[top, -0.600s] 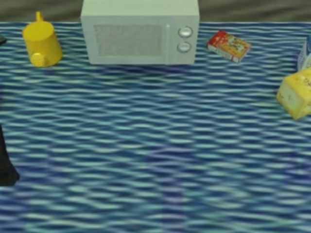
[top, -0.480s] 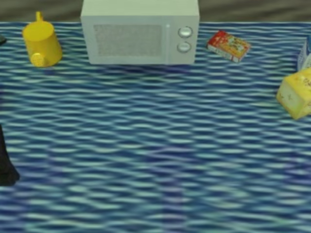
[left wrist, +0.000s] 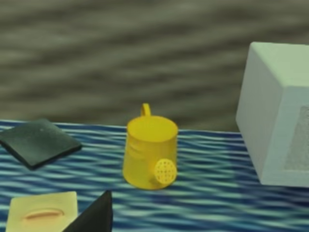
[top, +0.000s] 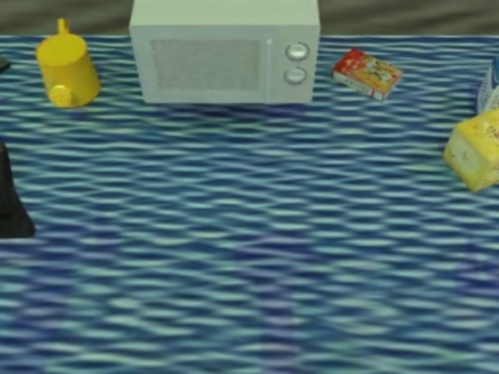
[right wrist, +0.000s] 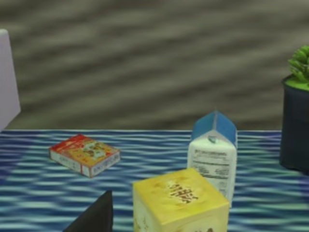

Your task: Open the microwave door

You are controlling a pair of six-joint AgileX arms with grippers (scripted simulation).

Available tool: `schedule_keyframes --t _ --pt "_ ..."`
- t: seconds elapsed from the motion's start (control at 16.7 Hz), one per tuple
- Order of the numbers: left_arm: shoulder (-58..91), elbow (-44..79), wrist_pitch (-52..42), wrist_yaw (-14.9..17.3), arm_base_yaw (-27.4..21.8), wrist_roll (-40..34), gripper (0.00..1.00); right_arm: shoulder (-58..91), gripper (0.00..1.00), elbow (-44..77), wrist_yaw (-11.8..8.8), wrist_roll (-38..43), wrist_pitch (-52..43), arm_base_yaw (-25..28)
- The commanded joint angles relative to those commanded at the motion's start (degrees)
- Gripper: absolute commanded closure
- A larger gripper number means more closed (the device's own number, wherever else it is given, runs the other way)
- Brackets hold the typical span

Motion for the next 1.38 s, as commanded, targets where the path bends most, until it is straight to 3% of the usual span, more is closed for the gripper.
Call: schedule_keyframes --t 0.84,1.14,1.38 --pt "76.52 54.83 1.42 -25.35 -28.39 -15.69 0.00 0.00 0.00 0.00 0.00 0.00 0.00 0.00" --pt "90.81 64.17 0.36 -30.24 -33.85 -17.96 0.00 0.00 0.00 0.00 0.00 0.00 0.00 0.00" --pt "92.60 65.10 0.13 -30.84 -34.53 -18.20 0.00 0.00 0.00 0.00 0.00 0.00 0.00 0.00"
